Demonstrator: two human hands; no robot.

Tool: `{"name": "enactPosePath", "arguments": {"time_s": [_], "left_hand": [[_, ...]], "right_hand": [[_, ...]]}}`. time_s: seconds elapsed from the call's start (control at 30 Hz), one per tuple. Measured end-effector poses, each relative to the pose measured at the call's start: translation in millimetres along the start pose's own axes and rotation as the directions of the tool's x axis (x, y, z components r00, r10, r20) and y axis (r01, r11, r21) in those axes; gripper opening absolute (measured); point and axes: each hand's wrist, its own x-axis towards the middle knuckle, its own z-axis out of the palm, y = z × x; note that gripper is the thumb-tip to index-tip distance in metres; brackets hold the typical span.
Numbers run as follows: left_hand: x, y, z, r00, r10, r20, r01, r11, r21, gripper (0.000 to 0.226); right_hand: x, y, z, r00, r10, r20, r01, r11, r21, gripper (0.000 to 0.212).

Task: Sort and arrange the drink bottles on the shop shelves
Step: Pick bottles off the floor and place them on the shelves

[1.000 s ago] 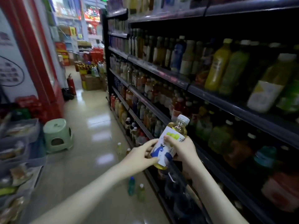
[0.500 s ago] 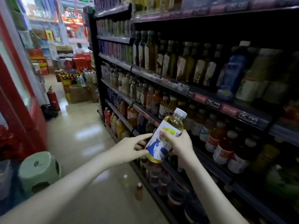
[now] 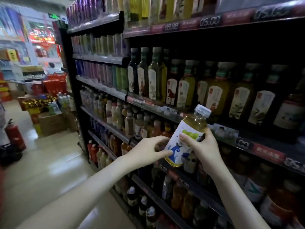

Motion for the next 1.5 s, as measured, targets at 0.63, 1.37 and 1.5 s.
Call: {"name": "enactPosePath", "arguments": {"time_s": [0.63,1.37,1.5], "left_hand": [[155.8,-208.0,-83.2,0.921,0.39,-0.017,-0.375,0.895,0.243,0.04],[245.4,-298.2,-15.8,0.941,0.265,0.212,-0.321,0.898,0.301,0.042],[232.8,-308.2,-14.8,0.932,0.342,0.123,-0.363,0.871,0.332,0.04]], "right_hand": [[89.9,24.7,162.7,0.938,-0.04,-0.345,-0.03,0.98,-0.196,0.053],[76.7,128.3,226.7,0.703,0.239,-0.67,-0.408,0.907,-0.105,0.07],[81.6,133.8,233.8,0.686,0.247,-0.684,-0.414,0.906,-0.088,0.07]]}}
